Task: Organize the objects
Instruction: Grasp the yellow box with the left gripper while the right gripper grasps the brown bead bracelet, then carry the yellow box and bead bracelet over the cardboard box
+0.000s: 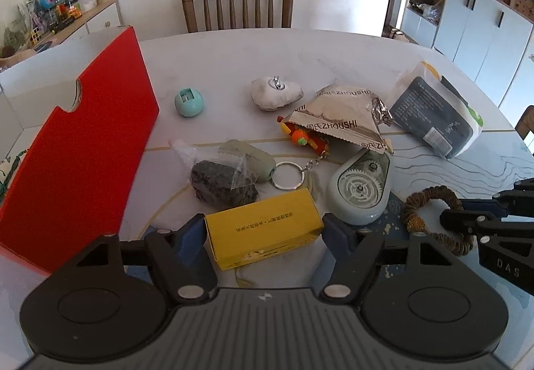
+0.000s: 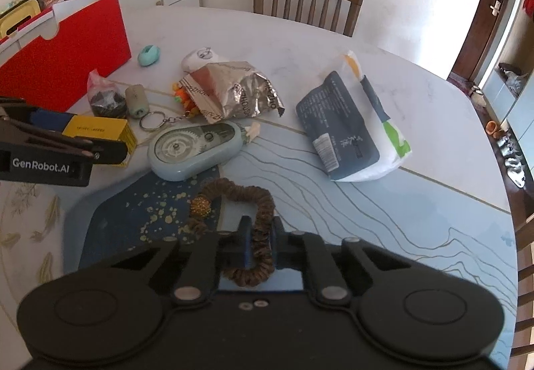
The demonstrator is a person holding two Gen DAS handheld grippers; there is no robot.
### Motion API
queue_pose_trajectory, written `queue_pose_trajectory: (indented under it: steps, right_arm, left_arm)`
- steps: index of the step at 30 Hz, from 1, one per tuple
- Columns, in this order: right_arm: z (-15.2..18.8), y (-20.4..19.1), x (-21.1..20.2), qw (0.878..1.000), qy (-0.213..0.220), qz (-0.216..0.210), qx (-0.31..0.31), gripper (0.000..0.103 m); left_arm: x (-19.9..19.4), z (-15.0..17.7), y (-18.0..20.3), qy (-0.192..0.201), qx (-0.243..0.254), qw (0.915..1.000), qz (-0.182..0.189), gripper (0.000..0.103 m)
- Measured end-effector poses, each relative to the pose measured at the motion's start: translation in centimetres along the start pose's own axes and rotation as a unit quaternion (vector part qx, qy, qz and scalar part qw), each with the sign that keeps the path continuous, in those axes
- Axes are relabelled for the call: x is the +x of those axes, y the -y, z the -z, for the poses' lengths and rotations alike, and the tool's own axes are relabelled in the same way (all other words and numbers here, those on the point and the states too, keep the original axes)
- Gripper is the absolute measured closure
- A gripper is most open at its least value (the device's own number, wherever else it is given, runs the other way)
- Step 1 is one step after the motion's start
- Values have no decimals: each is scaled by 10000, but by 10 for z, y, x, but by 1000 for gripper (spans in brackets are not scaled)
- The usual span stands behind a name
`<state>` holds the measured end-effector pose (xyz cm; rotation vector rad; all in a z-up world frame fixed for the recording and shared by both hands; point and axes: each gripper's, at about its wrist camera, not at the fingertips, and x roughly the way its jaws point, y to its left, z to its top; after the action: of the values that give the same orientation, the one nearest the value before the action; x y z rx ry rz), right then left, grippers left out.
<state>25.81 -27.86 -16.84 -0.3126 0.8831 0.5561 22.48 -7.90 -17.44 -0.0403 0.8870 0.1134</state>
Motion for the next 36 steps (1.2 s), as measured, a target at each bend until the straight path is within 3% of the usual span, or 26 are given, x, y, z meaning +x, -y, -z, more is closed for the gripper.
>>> queue_pose_trajectory:
  steps: [9,15,24,36]
  right_arm:
    - [-8,3,-37,9974,310,-355,550,96]
    - [-18,-8,-73,9958,591,-506,472,96]
    - [-44,-31,-121,9915,960,-796,382,96]
    - [-93,-86,-151,9856,1285,-1100,69,96]
  left_arm:
    - [-23,5,-12,-36,80,9999,86,28]
    - [-49,3,-21,-115,68,9996,258,28]
    - [-100,-15,-36,81,255,9977,630,28]
    - [-149,-37,-96,281,517,9947,839,28]
